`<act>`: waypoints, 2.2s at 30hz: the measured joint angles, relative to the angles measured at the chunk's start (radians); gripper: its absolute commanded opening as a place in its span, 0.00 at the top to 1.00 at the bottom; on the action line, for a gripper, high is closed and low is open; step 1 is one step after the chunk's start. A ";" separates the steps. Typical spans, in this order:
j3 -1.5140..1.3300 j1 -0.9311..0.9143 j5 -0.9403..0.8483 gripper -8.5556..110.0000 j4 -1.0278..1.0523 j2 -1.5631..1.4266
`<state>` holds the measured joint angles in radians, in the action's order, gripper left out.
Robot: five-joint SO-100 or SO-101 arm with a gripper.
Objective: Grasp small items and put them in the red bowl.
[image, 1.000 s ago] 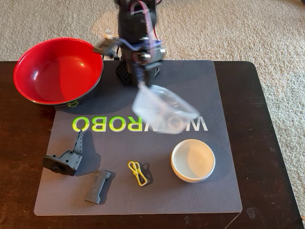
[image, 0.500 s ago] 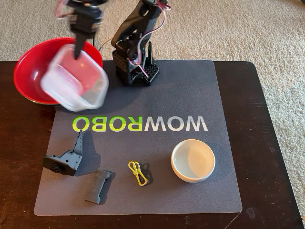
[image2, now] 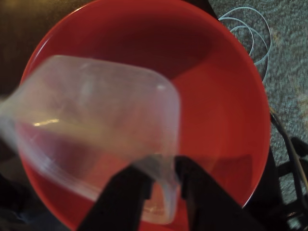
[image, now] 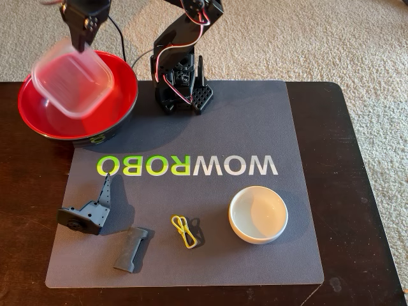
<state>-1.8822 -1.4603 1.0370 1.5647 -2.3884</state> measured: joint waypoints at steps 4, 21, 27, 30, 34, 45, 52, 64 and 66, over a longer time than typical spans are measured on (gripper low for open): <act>-0.184 0.002 0.055 0.71 -0.155 -0.098; -0.023 1.092 -0.130 0.71 -0.061 -0.144; -0.020 1.480 -0.183 0.71 -0.278 0.229; -0.018 1.585 -0.241 0.71 -0.377 0.434; -0.018 1.686 -0.304 0.71 -0.448 0.637; -0.002 1.836 -0.324 0.71 -0.588 0.834; 0.005 1.844 -0.399 0.82 -0.601 0.956; 0.011 1.704 -0.634 0.93 -0.541 0.940; -0.057 1.652 -0.658 0.93 -0.541 0.871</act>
<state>-1.9390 0.1917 0.3789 1.0232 -1.5171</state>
